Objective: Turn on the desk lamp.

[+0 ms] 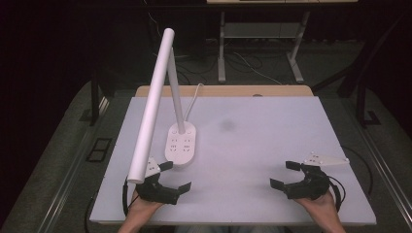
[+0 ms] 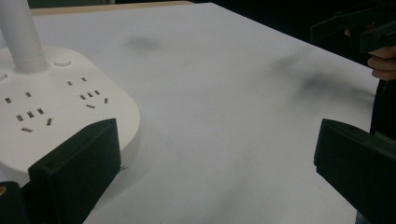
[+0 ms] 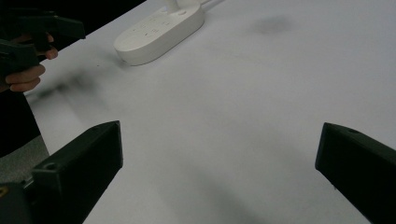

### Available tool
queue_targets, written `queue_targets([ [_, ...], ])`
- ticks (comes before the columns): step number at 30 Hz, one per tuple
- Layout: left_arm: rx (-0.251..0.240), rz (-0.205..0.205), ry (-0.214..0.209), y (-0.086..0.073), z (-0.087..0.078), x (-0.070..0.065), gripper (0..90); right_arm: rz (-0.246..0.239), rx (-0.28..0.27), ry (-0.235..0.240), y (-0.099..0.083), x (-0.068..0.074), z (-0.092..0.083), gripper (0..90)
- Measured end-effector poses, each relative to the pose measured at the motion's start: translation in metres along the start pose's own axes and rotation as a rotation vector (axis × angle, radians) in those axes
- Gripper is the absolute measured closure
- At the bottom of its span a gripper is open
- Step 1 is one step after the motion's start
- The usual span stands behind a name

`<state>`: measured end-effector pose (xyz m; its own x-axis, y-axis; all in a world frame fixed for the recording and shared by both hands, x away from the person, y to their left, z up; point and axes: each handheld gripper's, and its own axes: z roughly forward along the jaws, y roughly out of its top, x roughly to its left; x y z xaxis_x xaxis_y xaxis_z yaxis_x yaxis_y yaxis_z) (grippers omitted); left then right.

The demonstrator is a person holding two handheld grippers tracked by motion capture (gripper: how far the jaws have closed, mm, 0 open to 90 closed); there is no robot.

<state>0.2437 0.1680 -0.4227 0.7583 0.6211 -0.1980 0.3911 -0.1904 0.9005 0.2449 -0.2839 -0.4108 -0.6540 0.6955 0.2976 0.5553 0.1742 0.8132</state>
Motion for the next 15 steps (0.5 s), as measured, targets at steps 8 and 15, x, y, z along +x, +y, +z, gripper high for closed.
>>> queue_targets([
  [8, -0.001, 0.000, 0.001, 0.0001, -0.0004, 0.0006, 0.0, 0.006, 0.004, 0.005, -0.0003, -0.0009, -0.0015, 0.3],
  [15, 0.005, 0.004, -0.004, -0.0001, 0.0002, 0.0005, 0.0, 0.005, 0.017, 0.014, 0.0002, -0.0016, -0.0004, 0.3],
])
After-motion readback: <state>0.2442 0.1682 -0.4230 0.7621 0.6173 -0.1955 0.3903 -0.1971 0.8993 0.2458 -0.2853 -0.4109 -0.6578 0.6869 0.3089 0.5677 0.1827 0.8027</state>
